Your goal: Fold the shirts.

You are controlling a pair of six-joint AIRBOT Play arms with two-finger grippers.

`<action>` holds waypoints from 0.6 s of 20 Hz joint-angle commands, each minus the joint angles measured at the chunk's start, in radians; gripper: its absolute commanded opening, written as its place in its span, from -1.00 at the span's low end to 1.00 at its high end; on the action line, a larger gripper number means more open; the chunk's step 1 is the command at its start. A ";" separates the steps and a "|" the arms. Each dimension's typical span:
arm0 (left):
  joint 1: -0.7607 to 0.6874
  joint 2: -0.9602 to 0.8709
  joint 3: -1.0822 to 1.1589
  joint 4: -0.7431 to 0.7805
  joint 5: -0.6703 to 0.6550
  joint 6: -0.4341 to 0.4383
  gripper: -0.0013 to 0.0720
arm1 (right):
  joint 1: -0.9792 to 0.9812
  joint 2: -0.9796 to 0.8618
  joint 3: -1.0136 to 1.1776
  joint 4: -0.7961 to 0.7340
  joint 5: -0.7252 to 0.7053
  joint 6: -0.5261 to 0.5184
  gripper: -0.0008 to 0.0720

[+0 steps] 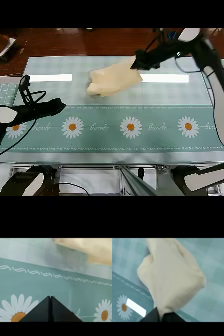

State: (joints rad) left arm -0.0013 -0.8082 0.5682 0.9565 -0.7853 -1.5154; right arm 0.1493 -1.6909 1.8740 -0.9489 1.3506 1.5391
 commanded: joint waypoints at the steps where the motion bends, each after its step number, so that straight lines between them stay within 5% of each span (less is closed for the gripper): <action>1: 0.001 -0.001 -0.001 0.000 0.000 0.000 -0.91 | -0.075 0.016 0.192 -0.107 0.142 0.086 -0.91; 12: 0.001 -0.001 -0.001 0.000 0.001 0.000 -0.91 | -0.615 0.280 0.129 -0.088 0.379 0.256 -0.91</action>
State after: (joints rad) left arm -0.0013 -0.8089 0.5682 0.9565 -0.7853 -1.5154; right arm -0.3264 -1.4792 2.0407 -1.0363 1.6276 1.7409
